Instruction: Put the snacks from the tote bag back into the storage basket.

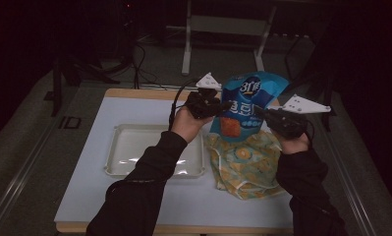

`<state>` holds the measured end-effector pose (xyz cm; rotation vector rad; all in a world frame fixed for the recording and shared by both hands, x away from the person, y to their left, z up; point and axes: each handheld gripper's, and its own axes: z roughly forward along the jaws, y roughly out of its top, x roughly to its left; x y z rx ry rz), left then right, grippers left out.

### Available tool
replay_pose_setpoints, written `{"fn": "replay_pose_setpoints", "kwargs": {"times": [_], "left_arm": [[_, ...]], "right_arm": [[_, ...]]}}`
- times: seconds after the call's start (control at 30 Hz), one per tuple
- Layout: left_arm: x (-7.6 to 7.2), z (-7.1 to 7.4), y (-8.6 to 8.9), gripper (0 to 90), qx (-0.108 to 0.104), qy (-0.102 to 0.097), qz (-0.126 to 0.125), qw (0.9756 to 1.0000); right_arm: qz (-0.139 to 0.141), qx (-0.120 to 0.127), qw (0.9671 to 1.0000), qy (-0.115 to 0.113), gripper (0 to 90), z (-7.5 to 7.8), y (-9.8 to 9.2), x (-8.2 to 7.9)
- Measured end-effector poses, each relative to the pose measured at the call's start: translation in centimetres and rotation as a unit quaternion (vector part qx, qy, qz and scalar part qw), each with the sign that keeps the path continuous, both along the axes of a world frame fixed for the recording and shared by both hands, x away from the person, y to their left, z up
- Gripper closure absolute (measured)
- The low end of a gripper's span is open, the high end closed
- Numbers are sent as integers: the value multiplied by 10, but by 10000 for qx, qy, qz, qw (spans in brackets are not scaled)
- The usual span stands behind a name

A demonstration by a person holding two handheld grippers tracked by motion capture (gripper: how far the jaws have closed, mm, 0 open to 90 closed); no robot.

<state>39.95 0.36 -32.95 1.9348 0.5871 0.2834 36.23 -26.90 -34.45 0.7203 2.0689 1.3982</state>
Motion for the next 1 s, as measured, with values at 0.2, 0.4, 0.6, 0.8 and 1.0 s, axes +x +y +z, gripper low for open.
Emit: {"fn": "replay_pose_setpoints", "kwargs": {"times": [0.2,0.4,0.6,0.8,1.0], "left_arm": [[-1,0,14,879,-21,13,82,10000],[-3,1,28,879,-57,49,170,9998],[-6,2,38,879,-54,42,235,9997],[-13,3,58,880,-21,73,339,9994],[-17,3,71,880,-66,74,433,9990]], "right_arm": [[82,-49,10000,-16,892,1,15,2],[160,-48,9999,-10,892,2,28,5],[258,-61,9996,-43,892,3,39,6],[378,-98,9992,-46,892,4,57,5],[437,-78,9990,-17,892,4,68,5]]}}
